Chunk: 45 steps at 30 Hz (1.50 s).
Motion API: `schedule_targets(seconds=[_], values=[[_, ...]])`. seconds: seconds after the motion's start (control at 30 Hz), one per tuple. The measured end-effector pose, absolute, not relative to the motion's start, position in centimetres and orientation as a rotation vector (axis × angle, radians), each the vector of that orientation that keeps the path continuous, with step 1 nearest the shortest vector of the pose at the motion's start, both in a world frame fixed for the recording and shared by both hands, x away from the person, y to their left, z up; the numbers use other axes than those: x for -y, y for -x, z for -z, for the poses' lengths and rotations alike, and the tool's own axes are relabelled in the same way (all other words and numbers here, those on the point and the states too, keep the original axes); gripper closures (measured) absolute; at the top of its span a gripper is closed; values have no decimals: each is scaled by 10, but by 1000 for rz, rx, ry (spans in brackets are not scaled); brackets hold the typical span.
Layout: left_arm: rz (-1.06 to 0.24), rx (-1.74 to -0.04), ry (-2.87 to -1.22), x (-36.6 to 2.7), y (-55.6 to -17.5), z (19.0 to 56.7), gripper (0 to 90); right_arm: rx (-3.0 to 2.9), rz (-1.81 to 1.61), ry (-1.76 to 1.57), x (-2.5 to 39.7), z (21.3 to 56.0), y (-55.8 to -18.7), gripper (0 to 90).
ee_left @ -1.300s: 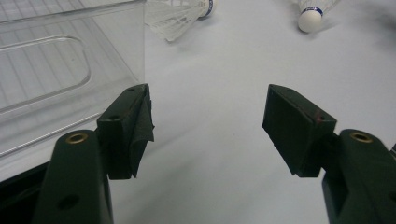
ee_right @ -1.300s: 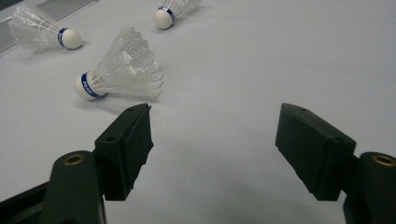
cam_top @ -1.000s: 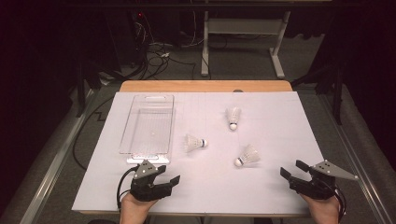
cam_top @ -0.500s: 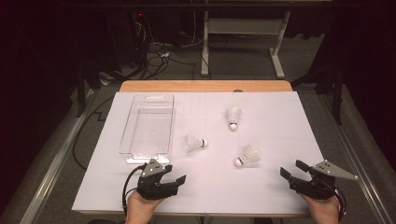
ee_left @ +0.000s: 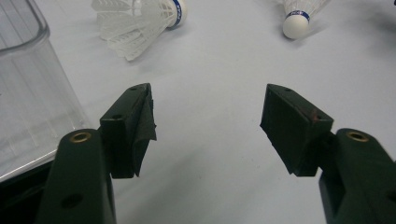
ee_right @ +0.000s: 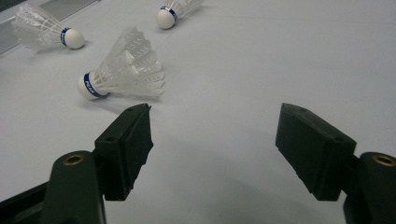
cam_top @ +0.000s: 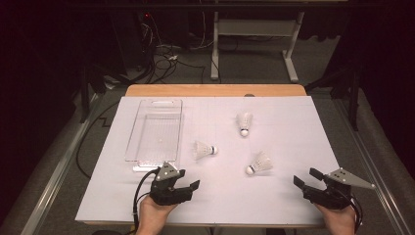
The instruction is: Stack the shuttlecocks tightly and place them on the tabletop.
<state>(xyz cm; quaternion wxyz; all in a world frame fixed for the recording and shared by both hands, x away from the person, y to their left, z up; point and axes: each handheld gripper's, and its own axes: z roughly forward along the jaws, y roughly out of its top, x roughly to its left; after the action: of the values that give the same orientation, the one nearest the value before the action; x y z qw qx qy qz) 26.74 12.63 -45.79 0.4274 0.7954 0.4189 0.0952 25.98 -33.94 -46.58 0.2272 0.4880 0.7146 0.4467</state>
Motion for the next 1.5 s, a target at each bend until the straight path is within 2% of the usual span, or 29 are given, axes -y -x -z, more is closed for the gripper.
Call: schedule_targets(seconds=[0.87,1.5], values=[[-250,-1080,-2020,-104,-294,446,392,-1971,-1232,-1338,340,465,-259,274],[-258,-1173,-2052,-99,-314,434,393,-1959,-1238,-1349,340,465,-259,276]])
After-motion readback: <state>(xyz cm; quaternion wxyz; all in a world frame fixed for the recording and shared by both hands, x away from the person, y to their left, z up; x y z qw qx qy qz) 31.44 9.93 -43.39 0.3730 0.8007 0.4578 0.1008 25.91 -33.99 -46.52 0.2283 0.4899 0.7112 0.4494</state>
